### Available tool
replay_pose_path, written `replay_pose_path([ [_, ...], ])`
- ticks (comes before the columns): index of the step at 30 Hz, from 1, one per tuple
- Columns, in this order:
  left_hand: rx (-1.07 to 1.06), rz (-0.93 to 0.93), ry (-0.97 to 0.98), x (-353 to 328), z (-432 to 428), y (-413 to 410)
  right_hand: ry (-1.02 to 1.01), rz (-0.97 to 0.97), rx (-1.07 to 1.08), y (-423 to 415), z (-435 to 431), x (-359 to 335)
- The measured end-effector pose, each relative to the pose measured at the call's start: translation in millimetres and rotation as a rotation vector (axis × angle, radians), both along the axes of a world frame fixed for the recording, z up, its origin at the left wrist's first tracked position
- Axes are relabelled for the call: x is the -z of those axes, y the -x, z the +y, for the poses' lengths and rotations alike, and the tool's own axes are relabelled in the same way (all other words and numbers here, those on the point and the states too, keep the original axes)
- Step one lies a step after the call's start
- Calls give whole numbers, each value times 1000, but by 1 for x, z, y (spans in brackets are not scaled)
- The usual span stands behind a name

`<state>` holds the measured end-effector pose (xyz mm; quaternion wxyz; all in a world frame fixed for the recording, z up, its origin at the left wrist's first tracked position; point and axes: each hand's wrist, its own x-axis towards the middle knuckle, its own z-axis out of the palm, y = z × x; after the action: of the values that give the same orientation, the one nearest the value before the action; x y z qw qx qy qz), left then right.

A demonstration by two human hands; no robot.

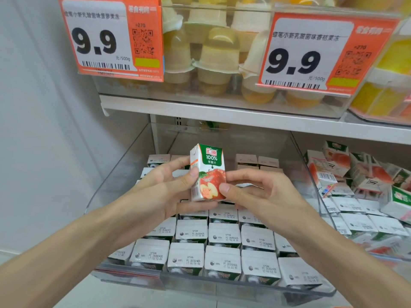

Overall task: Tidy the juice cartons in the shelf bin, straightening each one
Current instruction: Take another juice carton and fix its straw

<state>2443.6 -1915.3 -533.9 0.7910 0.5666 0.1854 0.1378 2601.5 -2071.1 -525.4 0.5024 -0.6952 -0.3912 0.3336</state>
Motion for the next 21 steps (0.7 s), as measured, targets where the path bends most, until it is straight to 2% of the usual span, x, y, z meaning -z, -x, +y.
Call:
replay_pose_path([
  [4, 4, 29, -92, 3, 0, 1, -8, -48, -63, 10, 2, -2],
  [10, -6, 33, -147, 3, -3, -3, -3, -146, 20, 11, 6, 4],
  [16, 40, 18, 4, 7, -5, -3, 21, 29, 67, 5, 1, 4],
  [21, -26, 28, -112, 7, -2, -2, 13, 92, -18, 0, -4, -4],
])
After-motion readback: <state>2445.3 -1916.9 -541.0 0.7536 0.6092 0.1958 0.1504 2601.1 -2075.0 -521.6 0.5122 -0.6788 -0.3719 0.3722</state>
